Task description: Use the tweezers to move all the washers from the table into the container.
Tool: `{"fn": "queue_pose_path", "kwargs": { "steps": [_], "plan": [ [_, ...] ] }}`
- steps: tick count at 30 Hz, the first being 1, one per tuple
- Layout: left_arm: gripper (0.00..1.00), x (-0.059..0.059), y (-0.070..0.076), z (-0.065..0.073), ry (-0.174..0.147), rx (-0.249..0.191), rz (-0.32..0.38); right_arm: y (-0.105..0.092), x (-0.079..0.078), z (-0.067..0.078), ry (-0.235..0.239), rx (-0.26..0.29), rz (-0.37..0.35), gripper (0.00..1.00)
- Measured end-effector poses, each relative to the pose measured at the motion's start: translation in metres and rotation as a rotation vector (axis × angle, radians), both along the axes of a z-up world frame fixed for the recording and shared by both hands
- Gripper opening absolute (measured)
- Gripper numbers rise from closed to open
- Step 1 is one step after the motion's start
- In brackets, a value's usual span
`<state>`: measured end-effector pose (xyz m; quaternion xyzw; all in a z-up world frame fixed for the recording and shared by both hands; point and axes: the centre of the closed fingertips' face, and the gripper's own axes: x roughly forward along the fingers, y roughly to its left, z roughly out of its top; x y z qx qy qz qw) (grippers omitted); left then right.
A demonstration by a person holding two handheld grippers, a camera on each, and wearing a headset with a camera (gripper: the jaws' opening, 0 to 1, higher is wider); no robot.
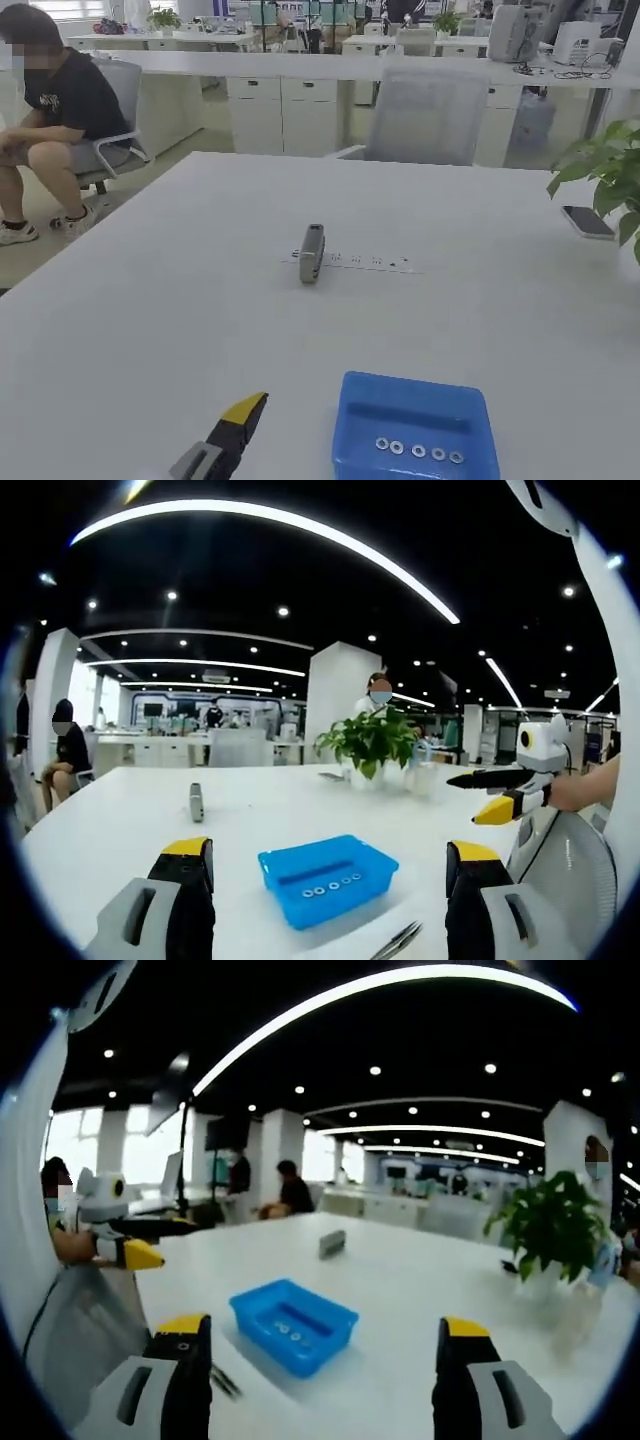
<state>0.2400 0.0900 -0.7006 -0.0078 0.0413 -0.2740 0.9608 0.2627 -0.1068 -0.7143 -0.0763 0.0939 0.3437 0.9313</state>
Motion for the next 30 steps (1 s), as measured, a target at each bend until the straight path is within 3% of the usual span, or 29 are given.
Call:
{"fn": "queue_pose_path", "kwargs": {
  "steps": [2, 9, 21, 30],
  "plan": [
    [0.99, -0.001, -0.001, 0.0, -0.008, 0.018, -0.002, 0.004, -0.003, -0.008, 0.03, -0.01, 0.022, 0.95],
    [0.99, -0.001, -0.001, -0.006, 0.015, 0.044, -0.01, 0.01, -0.007, -0.008, 0.036, -0.012, 0.046, 0.92],
    [0.99, -0.001, -0.003, -0.012, 0.041, 0.052, -0.021, 0.002, -0.004, 0.007, -0.018, 0.023, -0.009, 0.92],
    [0.99, -0.002, -0.004, -0.016, 0.063, 0.054, -0.029, 0.004, -0.006, 0.011, -0.001, 0.057, -0.004, 0.86]
  ]
}}
